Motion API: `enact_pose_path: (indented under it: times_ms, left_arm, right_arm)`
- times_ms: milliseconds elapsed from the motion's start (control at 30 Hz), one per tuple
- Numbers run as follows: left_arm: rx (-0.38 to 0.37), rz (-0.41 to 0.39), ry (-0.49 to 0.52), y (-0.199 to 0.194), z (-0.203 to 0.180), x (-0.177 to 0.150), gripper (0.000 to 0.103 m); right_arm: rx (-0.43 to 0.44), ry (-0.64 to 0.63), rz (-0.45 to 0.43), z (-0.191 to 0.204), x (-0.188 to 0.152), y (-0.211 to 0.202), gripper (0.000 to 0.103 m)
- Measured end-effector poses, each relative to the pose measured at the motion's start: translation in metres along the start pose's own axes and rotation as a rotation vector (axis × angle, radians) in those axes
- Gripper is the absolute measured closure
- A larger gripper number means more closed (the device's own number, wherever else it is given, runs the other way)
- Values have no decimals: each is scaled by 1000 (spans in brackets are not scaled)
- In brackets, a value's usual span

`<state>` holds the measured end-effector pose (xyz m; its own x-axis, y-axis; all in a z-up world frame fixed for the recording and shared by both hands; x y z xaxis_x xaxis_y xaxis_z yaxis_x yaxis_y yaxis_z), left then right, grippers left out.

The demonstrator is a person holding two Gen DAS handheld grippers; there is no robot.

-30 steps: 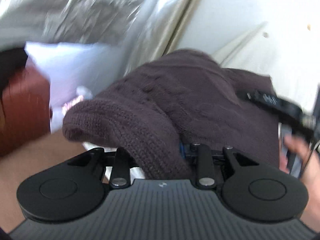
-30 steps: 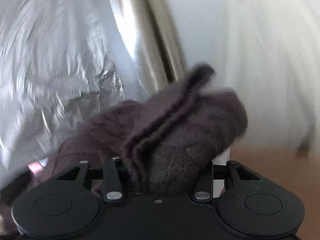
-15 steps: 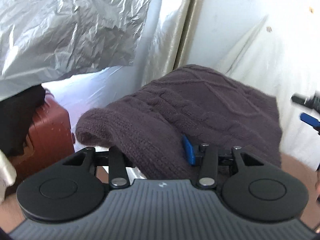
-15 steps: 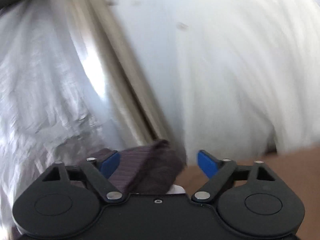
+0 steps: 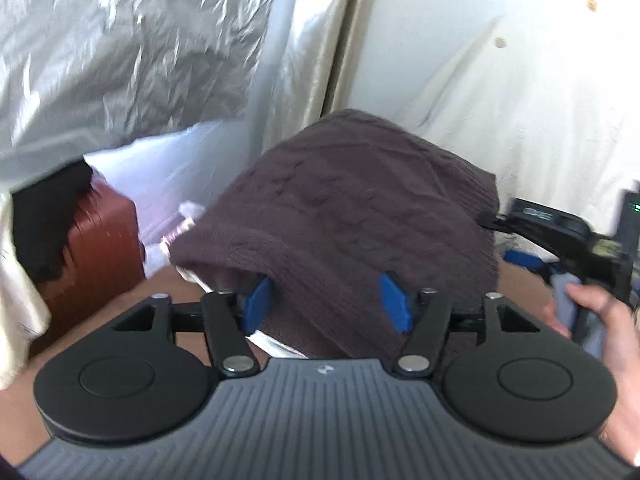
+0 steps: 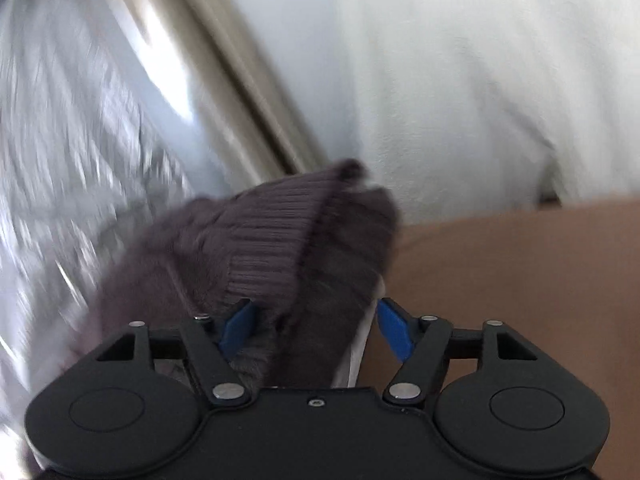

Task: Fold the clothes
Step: 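Lower the sweater onto the white clothes stack and open both tools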

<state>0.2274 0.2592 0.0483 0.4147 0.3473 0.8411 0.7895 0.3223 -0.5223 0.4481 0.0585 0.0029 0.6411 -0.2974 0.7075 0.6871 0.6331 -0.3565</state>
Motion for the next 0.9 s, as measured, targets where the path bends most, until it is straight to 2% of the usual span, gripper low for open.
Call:
enact_pose_path:
  times_ms: [67,100,133,233,367,433,467,500,600,700,833,900]
  left_arm:
    - [11,-24,17,-22,-2,-5,28]
    - [18,-22,29,-34,-5,-10,22]
    - [26,-12,44,-45,-7,-17,19]
    - [22,30,103,-74,-17,-39,17]
    - [20,64,168,-105,-27,-55,17]
    - [-41,20,124,-131,-31,-56,15]
    - [-76,-8,98,-144,-32,-57,5]
    - [-91,-13,97,-153,-34,-59,2]
    - [-98,17,141,-167,-44,-73,2]
    - [-105,48,185,-183,-54,-86,2]
    - [-114,89,244,-203,-67,-104,2]
    - [-131,122,238,-206,-71,-116,0]
  right_arm:
    - [10,55,19,-15,-21,-46,29]
    - [23,3,49,-11,-39,-69,28]
    - [35,-81,62,-3,-58,-94,26]
    - [-5,-283,14,18,-103,-166,15]
    - [-47,-382,14,40,-117,-222,15]
    - [-82,-409,14,45,-117,-245,15]
    - [-111,-418,7,47,-118,-256,15]
    - [-138,-422,3,50,-119,-267,15]
    - [-205,-334,28,52,-119,-294,15]
    - [-190,-270,11,54,-123,-330,14]
    - [-280,-278,7,50,-133,-363,13]
    - [-305,-287,13,46,-139,-379,13]
Point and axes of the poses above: each gripper's, at about its wrist camera, not at the fingertips, and y roughly the way its jaws point, z to its left, x to its top, the point moved 5 cm from there along y, roughly the way its jaws point, and after that the axes turned 9 degrees about x, right-handed, at the moved point
